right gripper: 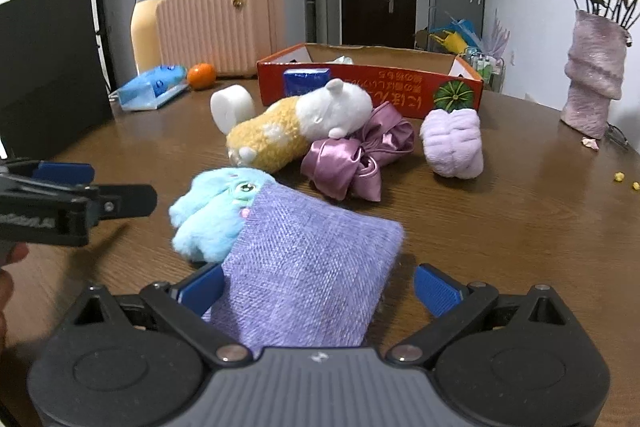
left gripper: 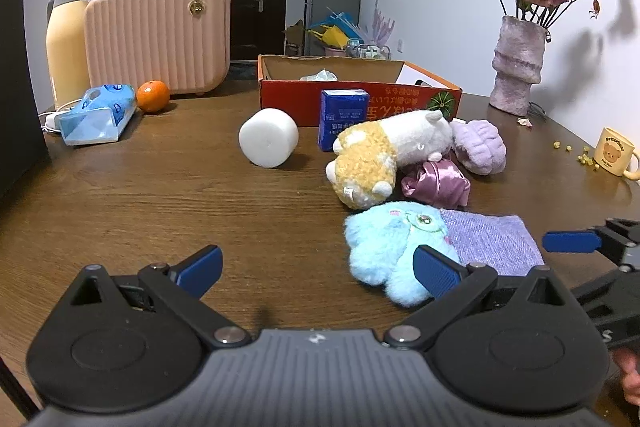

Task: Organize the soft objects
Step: 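Grasp the lavender burlap pouch with the right tool and lift it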

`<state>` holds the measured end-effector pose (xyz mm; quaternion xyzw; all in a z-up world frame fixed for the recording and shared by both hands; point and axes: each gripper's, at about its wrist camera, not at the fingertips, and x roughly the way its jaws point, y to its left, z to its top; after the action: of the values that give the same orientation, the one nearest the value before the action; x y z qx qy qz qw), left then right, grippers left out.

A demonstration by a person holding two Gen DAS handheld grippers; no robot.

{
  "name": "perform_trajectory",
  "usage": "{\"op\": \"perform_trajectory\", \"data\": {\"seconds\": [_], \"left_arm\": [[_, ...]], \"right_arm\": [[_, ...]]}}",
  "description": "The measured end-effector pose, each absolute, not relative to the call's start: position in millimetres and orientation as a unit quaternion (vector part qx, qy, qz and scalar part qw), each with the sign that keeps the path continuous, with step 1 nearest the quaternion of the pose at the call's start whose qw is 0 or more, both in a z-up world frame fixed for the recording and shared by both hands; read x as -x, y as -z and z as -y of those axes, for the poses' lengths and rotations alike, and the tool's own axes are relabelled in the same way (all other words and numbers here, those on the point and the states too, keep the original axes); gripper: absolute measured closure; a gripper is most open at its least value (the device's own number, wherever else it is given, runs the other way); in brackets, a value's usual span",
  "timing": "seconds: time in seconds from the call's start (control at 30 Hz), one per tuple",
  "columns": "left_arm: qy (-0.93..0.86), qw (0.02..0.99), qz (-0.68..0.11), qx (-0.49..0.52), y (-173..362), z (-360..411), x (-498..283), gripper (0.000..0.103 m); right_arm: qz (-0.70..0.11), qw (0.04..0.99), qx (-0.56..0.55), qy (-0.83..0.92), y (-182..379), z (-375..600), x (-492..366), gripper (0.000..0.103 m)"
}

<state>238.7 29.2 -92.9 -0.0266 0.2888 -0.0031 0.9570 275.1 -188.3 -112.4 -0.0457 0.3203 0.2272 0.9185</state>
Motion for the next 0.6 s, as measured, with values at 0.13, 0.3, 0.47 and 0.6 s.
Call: {"op": "perform_trajectory", "data": {"seconds": [0.13,0.3,0.47,0.6], "left_arm": [[0.005,0.956,-0.292,0.028,93,-30,-240,0.000],[0.005,0.955,-0.296,0.029,94,-30,-241,0.000],[0.002,0.954,-0.299,0.028,95,-30,-242,0.000],[-0.002,0.952,-0.303,0.026,96,-29,-244,0.000]], "right_arm": [[-0.330,0.915,0.052,-0.229,116,185,-285,0.009],[-0.335,0.911,0.053,-0.235,120,184,-288,0.024],[-0.332,0.910,0.065,-0.240,123,181,-284,0.035],[-0.325,0.909,0.065,-0.251,122,181,-280,0.051]]}}
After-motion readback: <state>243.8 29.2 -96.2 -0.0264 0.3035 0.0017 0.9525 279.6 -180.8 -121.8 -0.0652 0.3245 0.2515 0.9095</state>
